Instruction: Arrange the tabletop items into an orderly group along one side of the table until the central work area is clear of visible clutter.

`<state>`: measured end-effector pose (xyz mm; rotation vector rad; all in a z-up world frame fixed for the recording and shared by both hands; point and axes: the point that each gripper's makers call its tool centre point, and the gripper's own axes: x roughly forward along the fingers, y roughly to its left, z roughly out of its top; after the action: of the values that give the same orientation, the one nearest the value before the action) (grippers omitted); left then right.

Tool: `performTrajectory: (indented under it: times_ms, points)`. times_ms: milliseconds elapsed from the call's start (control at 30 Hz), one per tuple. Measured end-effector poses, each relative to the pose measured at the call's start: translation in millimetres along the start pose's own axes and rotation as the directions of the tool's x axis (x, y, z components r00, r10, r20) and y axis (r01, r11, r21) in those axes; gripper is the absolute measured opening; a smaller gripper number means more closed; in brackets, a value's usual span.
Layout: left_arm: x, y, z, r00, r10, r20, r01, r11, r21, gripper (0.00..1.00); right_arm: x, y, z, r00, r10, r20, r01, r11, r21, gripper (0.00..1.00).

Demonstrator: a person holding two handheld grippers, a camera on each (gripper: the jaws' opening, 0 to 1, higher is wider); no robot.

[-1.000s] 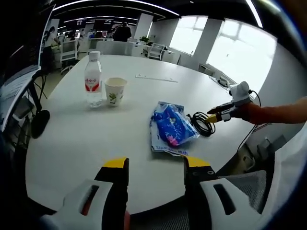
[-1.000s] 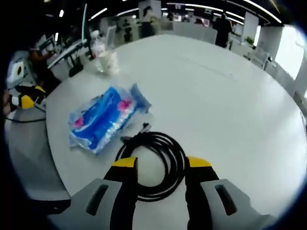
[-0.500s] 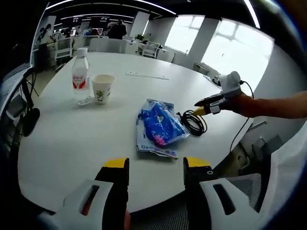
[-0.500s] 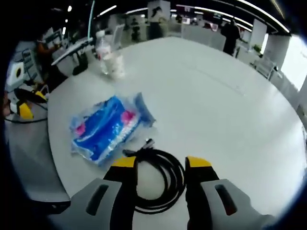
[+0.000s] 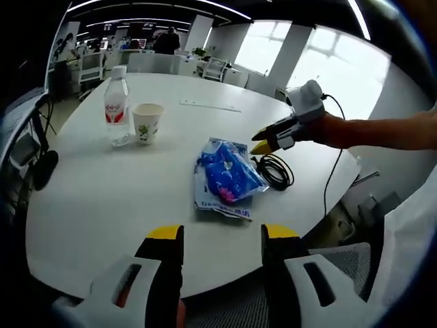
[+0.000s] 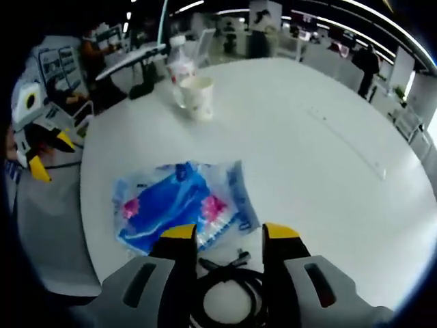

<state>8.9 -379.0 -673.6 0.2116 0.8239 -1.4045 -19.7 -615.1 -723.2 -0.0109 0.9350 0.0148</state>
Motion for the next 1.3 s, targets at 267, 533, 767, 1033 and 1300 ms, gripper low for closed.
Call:
performTrajectory:
  times_ms: [267,533,767,1033,1300]
  points:
    - [-4.6,5.0,-1.4,1.0,0.012,0.003,-0.012,1.0,-0.011,0.44,14.4,5.5,17.3,0.998,0.051,-0.023,-0.052,0.997,-0.049,0.34]
    - [-5.7,6.5,-1.4,1.0,0.017,0.005,-0.017,1.0,-0.019,0.44,23.8,13.8,28.2,0.995,0.096,-0.026,-0.098,0.994,-0.058,0.29]
    - [-3.5,4.3,-0.9,1.0,0.014,0.007,-0.013,1.0,-0.019,0.44,28.5,20.0,20.8,0.993,0.105,-0.056,-0.109,0.991,-0.08,0.23]
    - [-2.7,2.5,-4.2,1.0,0.009,0.0,-0.009,1.0,-0.02,0.44,33.2,22.1,19.6,0.992,0.111,-0.054,-0.114,0.991,-0.065,0.19]
    - [-3.0,3.9,-5.3,1.0,0.009,0.002,-0.009,0.999,-0.033,0.43,31.6,22.9,20.0,0.994,0.103,-0.038,-0.104,0.994,-0.027,0.07]
